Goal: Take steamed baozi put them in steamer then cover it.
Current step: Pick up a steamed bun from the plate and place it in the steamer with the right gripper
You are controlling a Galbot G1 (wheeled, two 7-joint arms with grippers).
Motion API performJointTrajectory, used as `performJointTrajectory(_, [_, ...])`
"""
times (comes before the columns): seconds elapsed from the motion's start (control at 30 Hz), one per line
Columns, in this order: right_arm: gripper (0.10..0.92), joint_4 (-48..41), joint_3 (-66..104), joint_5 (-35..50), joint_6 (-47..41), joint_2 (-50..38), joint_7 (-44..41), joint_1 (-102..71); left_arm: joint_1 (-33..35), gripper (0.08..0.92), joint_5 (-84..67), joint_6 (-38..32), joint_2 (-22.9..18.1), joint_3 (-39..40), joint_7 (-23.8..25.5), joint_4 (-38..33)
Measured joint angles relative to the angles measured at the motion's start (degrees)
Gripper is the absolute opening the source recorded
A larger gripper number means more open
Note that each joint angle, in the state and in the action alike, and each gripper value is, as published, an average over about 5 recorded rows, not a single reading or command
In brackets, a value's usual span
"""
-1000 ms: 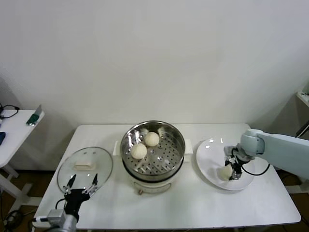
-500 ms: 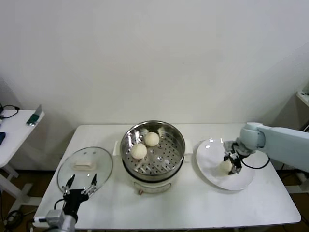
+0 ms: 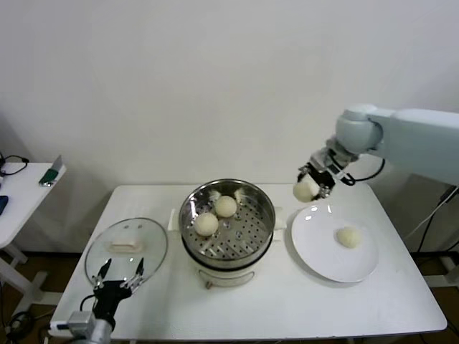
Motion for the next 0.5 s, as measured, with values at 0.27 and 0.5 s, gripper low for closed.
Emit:
performJointTrajectory(0.27, [0.653, 5.26, 2.96, -3.1, 4.65, 9.17, 1.47, 1.04, 0.42, 0.823, 0.03, -0.39, -0.11, 0.04, -0.07, 0.0])
performJointTrajectory(0.5, [0.653, 6.48, 4.09, -6.45, 6.47, 16.28, 2.64, -2.19, 0.52, 0.823, -0.09, -0.38, -0.06, -0.42, -0.08, -0.1])
